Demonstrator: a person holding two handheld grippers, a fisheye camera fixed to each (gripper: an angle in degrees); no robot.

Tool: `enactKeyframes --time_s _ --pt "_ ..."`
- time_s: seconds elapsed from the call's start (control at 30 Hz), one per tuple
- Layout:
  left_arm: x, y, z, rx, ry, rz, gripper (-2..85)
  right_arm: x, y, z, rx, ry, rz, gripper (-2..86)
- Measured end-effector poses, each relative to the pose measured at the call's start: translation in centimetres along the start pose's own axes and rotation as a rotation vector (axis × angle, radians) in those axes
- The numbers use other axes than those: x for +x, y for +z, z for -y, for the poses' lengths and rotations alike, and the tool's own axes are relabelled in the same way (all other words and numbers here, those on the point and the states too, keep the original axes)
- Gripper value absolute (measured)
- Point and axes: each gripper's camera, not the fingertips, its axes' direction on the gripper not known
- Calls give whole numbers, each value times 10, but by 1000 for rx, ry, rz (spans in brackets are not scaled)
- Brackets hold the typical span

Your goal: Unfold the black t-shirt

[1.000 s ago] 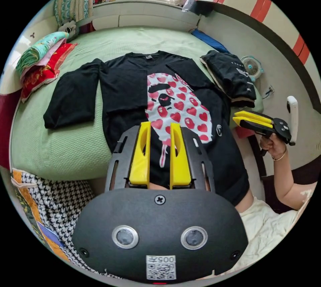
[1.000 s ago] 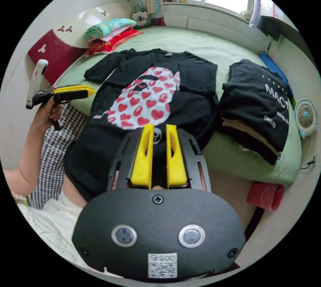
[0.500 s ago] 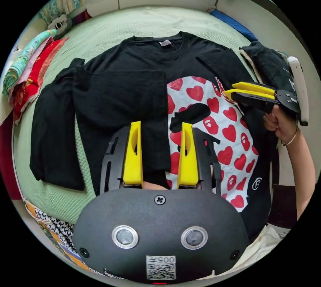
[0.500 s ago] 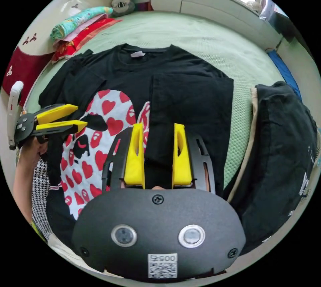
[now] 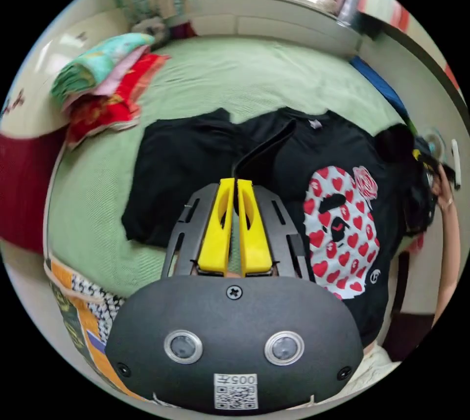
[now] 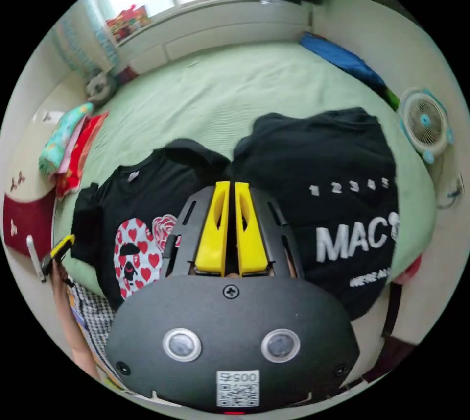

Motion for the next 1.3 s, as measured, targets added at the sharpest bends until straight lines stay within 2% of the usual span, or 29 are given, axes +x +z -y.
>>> enactKeyframes --time_s 0.1,0.23,0.33,0.43,0.6,0.7,0.87,0.93,1.0,1.3 --pt "-51 -11 -23 6 -201 44 0 31 -10 -10 8 64 112 -9" --pt "-69 -36 -63 75 -311 82 -6 40 -31 -34 94 86 11 -8" --pt "-38 -56 -83 128 -216 -12 -7 28 -50 -57 137 50 -11 -9" --pt "30 -67 -109 155 -70 -102 -6 -16 -66 -97 221 -89 44 -9" --pt "150 -52 -168 81 113 -310 -6 -128 -37 -201 92 -298 219 -9" --pt "193 -34 -197 11 133 -269 -6 -175 -10 -248 15 -359 133 -10" --pt "223 3 -221 -95 172 -189 -5 -195 19 -287 -8 -332 96 -10" --pt "230 18 -218 -191 180 -182 -5 -195 39 -289 -97 -298 89 -11" --pt "235 21 -216 -191 186 -173 -5 -196 60 -283 -221 -278 143 -12" --pt "266 33 -218 -202 231 -86 -6 -227 75 -290 -210 -326 71 -12"
